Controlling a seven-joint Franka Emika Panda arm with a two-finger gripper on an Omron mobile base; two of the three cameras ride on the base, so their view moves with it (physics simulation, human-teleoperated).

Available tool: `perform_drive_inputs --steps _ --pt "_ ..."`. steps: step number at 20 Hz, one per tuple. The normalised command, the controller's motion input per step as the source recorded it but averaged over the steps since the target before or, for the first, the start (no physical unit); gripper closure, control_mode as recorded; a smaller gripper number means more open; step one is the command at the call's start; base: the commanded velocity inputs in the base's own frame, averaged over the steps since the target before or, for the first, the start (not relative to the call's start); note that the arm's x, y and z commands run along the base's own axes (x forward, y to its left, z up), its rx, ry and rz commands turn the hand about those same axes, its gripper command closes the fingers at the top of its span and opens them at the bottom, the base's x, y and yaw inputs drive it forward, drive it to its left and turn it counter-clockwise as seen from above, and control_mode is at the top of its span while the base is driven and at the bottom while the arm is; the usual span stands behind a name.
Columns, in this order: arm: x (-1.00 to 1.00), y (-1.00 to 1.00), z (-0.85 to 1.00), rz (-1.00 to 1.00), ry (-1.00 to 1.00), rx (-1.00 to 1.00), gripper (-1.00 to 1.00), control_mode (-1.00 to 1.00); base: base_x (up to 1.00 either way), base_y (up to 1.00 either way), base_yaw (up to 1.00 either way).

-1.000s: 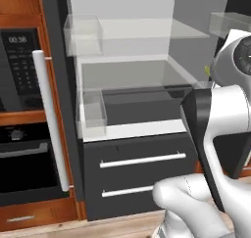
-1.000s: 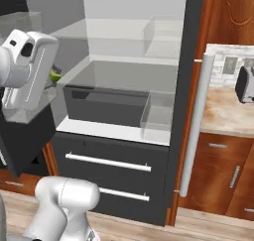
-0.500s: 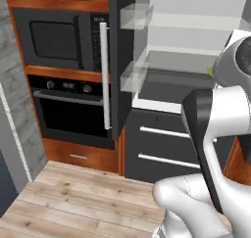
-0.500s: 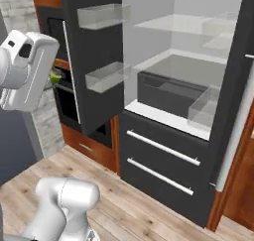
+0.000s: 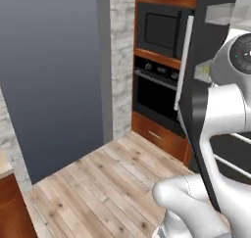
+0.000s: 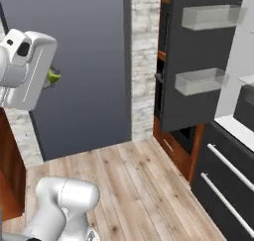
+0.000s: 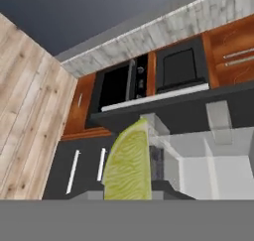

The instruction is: There is a bowl on the dining counter. Grab a lemon wedge from the fridge and place it in the bowl. Then get the liquor bottle and glass cup from the cabinet and place them next to the bowl.

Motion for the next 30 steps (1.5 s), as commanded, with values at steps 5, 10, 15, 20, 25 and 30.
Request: perform_drive_inputs --steps 5,10,15,20,25,30 --pt "0.0 0.0 0.0 0.0 0.0 0.0 1.0 1.0 -0.93 -0.07 0.82" --pt "0.0 0.0 0.0 0.0 0.0 0.0 1.0 1.0 -0.93 0.0 0.77" --pt "0.0 0.0 0.0 0.0 0.0 0.0 1.0 1.0 -0.29 0.1 0.65" --pt "0.0 0.0 0.0 0.0 0.0 0.0 1.0 1.0 0.0 0.12 0.79" --pt "0.0 0.0 0.0 0.0 0.0 0.0 1.0 1.0 0.3 0.0 0.8" --pt "0.0 0.0 0.0 0.0 0.0 0.0 1.0 1.0 0.6 -0.13 0.69"
